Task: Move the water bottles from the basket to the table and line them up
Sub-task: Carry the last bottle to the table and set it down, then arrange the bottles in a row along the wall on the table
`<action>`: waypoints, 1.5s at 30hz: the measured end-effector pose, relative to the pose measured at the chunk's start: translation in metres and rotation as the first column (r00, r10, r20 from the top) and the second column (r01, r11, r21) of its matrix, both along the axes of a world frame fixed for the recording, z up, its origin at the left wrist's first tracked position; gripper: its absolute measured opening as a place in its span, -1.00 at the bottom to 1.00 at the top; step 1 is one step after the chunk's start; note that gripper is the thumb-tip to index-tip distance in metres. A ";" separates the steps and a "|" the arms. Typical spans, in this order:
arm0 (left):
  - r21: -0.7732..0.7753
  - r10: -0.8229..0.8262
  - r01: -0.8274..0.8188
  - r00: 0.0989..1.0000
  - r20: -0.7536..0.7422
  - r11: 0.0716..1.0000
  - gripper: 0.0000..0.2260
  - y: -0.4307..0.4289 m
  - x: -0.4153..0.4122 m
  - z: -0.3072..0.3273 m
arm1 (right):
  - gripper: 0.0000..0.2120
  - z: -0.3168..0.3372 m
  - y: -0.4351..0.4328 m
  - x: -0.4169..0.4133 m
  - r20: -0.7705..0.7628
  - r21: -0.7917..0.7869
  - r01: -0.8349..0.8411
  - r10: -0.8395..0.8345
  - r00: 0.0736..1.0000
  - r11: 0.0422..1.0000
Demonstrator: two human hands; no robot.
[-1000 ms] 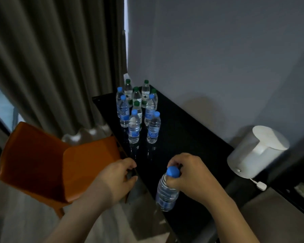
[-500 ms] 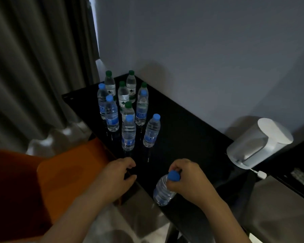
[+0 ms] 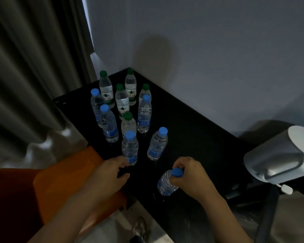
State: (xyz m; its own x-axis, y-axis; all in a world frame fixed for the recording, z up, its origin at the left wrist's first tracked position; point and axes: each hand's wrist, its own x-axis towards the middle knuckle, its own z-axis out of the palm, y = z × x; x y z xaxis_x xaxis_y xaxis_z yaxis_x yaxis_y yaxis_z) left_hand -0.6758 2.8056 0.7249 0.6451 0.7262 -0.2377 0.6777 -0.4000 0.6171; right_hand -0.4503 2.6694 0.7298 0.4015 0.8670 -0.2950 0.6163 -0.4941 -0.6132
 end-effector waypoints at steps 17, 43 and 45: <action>-0.012 0.049 -0.049 0.999 0.021 0.999 -0.63 0.071 0.036 -0.019 | -0.79 -0.031 0.047 0.043 0.081 -0.053 0.062 -0.057 0.995 0.997; 0.022 -0.134 0.133 0.989 0.056 0.991 -0.54 0.098 0.020 -0.001 | -0.72 0.007 0.034 0.011 0.257 0.093 0.206 -0.223 0.940 0.974; 0.037 -0.148 0.146 0.987 0.058 0.989 -0.55 0.102 0.016 0.003 | -0.72 0.016 0.041 0.003 0.233 0.102 0.205 -0.224 0.946 0.973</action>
